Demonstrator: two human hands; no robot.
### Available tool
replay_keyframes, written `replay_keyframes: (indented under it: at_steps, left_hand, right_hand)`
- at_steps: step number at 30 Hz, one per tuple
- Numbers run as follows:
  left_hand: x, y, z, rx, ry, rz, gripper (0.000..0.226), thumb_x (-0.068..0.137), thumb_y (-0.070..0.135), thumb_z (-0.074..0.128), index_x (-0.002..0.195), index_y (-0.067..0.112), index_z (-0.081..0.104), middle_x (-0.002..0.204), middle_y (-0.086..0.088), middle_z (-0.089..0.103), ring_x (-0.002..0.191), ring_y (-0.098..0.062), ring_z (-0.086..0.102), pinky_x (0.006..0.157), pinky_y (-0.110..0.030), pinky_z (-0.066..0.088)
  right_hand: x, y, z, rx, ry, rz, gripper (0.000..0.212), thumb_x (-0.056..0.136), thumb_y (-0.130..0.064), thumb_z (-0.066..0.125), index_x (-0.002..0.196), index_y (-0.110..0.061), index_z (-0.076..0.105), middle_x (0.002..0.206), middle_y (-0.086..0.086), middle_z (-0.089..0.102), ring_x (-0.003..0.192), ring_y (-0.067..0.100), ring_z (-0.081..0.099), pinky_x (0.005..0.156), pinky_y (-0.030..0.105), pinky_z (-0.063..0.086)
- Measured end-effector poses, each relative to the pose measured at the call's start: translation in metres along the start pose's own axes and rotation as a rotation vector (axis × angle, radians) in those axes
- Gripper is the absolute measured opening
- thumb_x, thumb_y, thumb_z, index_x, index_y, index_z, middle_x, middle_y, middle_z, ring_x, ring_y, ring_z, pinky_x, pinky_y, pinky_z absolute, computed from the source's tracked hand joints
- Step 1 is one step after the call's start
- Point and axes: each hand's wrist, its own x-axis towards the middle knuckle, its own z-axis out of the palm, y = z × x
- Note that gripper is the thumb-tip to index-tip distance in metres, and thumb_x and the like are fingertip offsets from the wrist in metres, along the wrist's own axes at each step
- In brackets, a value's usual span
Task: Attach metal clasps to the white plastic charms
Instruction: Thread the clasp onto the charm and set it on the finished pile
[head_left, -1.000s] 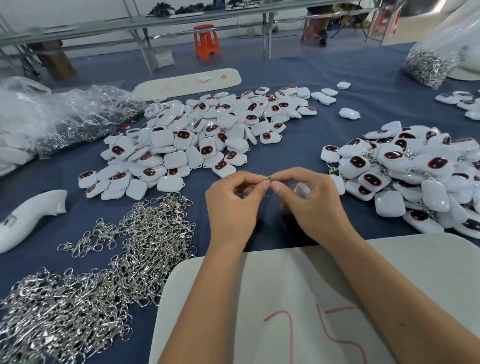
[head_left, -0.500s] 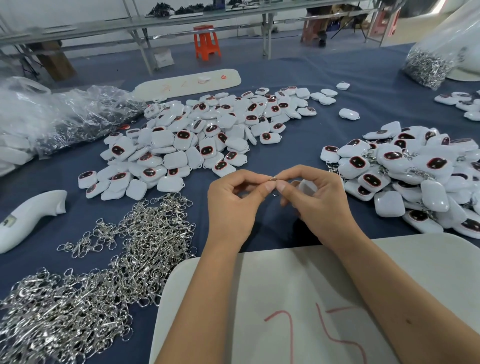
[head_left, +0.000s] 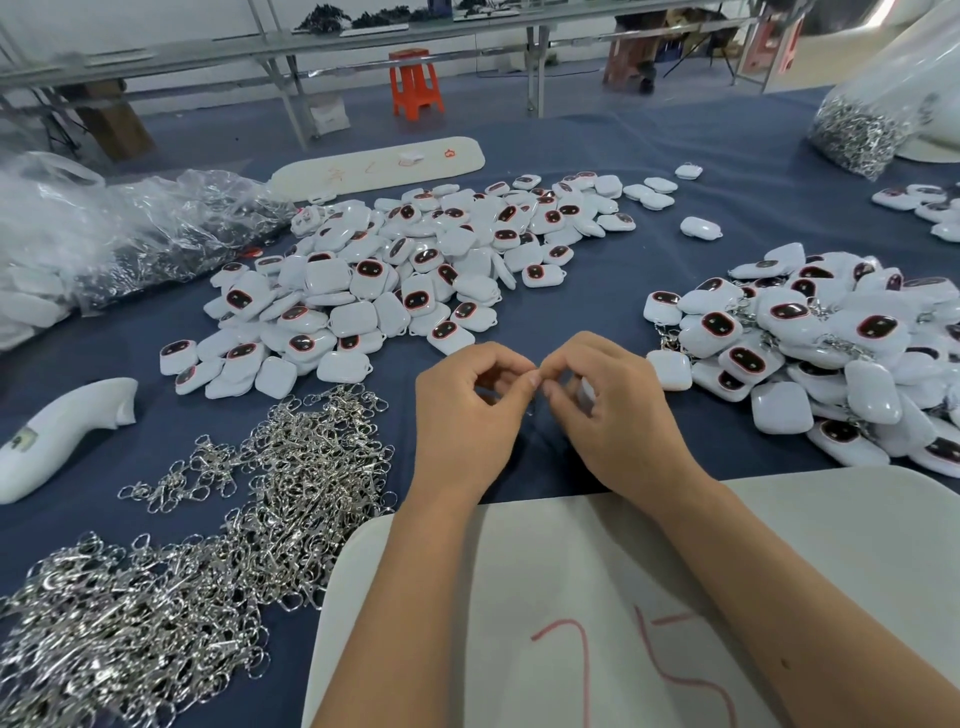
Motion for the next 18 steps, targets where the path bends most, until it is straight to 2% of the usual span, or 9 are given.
replay_keyframes:
  at_steps: [6,9,14,18]
  left_hand:
    - [-0.0011,-0.0024,0.0004,0.095,-0.02,0.02,0.013,0.085,0.006,0.076,0.079,0.017,0.075,0.074,0.01,0.071,0.072,-0.005,0.064,0.066,-0.01,0.046]
    - [-0.0011,-0.0018,0.001,0.076,0.005,0.011,0.013,0.085,0.008,0.076,0.077,0.018,0.074,0.072,0.012,0.071,0.068,-0.004,0.064,0.065,-0.01,0.046]
    - [0.0,0.0006,0.002,-0.028,0.032,0.001,0.01,0.087,0.009,0.077,0.08,0.016,0.075,0.074,0.008,0.072,0.067,-0.007,0.063,0.066,-0.017,0.051]
    - [-0.0004,0.0002,0.0016,-0.056,-0.027,0.003,0.011,0.088,0.01,0.076,0.081,0.018,0.075,0.074,0.008,0.071,0.069,-0.012,0.064,0.068,-0.024,0.054]
  right_hand:
    - [-0.0008,0.002,-0.0009,-0.071,0.023,-0.039,0.012,0.093,-0.003,0.069,0.089,-0.014,0.065,0.091,-0.005,0.059,0.074,0.021,0.059,0.07,0.041,0.049]
    - [0.0007,0.002,-0.0023,-0.022,0.039,-0.025,0.011,0.094,-0.002,0.069,0.089,-0.013,0.067,0.089,-0.004,0.063,0.075,0.023,0.061,0.072,0.039,0.05]
    - [0.0011,0.0018,-0.0058,0.151,0.021,0.068,0.011,0.095,-0.005,0.072,0.089,-0.014,0.076,0.082,-0.014,0.066,0.075,0.008,0.063,0.075,0.019,0.045]
    - [0.0008,0.0022,-0.0083,0.242,0.022,0.107,0.014,0.096,-0.002,0.07,0.09,-0.013,0.076,0.083,-0.007,0.069,0.07,0.016,0.064,0.071,0.025,0.05]
